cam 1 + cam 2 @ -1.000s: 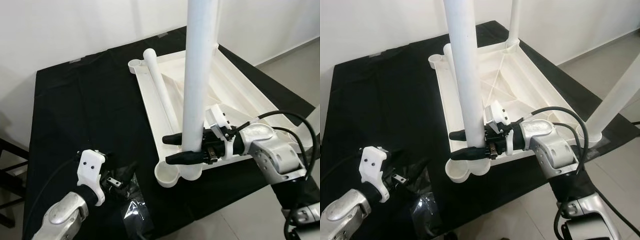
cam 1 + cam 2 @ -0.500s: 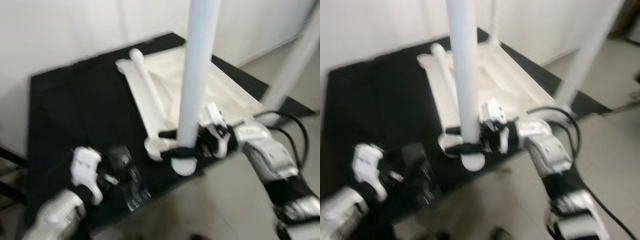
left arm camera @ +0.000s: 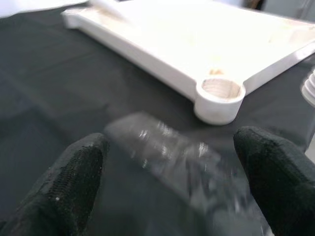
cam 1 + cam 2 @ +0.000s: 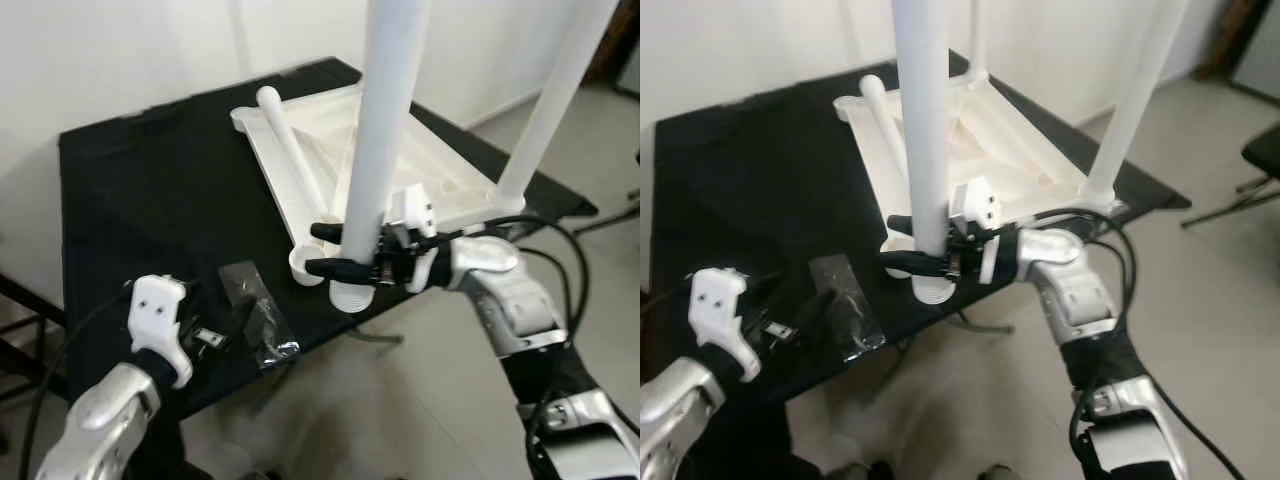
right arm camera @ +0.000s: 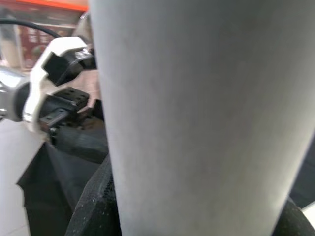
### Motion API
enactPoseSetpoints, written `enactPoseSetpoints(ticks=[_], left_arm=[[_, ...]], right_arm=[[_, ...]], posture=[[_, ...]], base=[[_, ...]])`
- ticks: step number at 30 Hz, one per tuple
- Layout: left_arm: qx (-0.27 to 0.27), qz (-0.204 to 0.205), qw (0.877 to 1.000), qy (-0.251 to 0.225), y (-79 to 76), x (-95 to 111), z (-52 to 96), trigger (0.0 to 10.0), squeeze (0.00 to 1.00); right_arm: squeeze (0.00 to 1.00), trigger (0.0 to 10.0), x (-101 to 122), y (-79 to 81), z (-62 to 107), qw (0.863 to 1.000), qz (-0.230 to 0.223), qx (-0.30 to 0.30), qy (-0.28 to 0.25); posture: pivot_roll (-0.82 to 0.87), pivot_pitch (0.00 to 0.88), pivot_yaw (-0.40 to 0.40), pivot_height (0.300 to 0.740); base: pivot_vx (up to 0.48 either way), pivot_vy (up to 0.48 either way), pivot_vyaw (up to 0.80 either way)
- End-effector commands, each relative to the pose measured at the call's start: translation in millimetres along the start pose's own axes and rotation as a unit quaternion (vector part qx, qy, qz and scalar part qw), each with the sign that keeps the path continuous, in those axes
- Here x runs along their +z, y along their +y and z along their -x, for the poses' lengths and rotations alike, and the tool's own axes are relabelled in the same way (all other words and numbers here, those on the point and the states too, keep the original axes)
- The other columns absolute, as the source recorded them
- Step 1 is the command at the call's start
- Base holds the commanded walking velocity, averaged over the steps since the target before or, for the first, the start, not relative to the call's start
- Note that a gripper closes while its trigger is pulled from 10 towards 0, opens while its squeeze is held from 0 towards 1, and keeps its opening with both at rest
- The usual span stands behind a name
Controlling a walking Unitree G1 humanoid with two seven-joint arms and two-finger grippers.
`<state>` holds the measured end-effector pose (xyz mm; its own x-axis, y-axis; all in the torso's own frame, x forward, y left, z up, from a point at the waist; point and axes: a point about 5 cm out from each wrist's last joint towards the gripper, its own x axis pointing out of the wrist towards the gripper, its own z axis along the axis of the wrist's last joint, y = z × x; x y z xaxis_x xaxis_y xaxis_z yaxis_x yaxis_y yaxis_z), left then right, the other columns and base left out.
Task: Building children table
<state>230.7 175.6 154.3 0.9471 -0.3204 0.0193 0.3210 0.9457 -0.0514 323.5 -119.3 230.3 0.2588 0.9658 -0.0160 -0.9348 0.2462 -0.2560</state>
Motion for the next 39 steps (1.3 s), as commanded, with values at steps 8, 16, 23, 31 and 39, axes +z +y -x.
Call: enactPoseSetpoints(ticks=[8, 16, 23, 31, 39], left_arm=[[0.005, 0.014, 1.000, -0.006, 1.3, 0.4, -0.1, 10.0, 0.00], [0.019, 0.023, 1.000, -0.009, 2.7, 1.8, -2.3, 10.0, 0.00], [0.029, 0.018, 0.999, -0.010, 4.2, 3.7, -3.8, 10.0, 0.00], [0.032, 0.012, 0.999, -0.025, 4.8, 11.0, -3.6, 10.0, 0.00], [0.016, 0.001, 0.999, -0.050, 3.1, 22.5, -2.4, 10.0, 0.00]], right_arm=[[0.00, 10.0, 4.8, -8.3, -12.7, 0.999, 0.019, -0.040, -0.019], [0.00, 10.0, 4.9, -9.8, -14.1, 0.998, 0.022, -0.046, -0.023], [0.00, 10.0, 9.8, -18.0, -18.2, 0.997, 0.032, -0.063, -0.032], [0.00, 10.0, 14.5, -21.4, -25.9, 0.997, 0.033, -0.059, -0.046], [0.00, 10.0, 23.5, -29.4, -33.9, 0.997, 0.026, -0.033, -0.063]], posture=[[-0.02, 0.168, 0.069, 0.740], [-0.02, 0.171, 0.067, 0.740], [-0.01, 0.178, 0.068, 0.740], [-0.01, 0.190, 0.070, 0.740], [0.01, 0.208, 0.069, 0.740]], base=[[0.123, 0.000, 0.00], [0.108, 0.000, 0.00], [0.000, 0.000, 0.00], [0.000, 0.000, 0.00], [0.000, 0.000, 0.00]])
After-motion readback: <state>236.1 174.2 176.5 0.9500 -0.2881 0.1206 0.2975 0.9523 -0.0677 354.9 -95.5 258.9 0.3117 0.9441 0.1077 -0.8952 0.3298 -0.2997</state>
